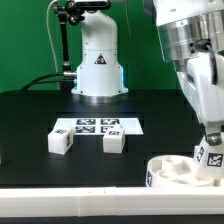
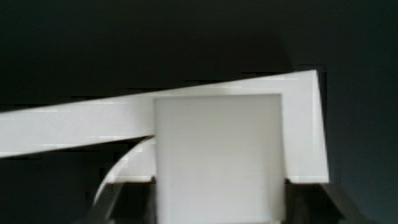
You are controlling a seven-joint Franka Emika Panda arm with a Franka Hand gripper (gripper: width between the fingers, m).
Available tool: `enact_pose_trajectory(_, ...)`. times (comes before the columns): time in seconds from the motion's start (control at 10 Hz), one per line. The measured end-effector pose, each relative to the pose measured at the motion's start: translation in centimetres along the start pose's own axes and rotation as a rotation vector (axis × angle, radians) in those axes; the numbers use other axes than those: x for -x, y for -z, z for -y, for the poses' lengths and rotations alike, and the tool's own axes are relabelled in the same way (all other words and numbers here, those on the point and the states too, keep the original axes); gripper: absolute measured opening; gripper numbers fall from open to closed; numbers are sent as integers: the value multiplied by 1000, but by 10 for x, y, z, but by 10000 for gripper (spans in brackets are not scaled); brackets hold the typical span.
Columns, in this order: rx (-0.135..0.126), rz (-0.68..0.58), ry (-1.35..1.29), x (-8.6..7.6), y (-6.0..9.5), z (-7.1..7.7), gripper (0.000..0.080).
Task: Assemble stool
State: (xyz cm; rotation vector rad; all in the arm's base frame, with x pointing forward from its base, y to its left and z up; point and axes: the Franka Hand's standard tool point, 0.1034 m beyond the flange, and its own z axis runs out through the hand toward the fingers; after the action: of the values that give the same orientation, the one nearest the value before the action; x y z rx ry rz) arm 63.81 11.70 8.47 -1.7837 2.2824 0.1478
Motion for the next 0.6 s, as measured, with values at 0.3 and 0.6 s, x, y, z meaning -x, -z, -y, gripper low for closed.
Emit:
enact_pose_trajectory(0.3, -3, 15, -234, 5, -1, -1, 336)
enact_pose_trajectory(0.6, 2, 37, -283, 6, -1, -1, 341)
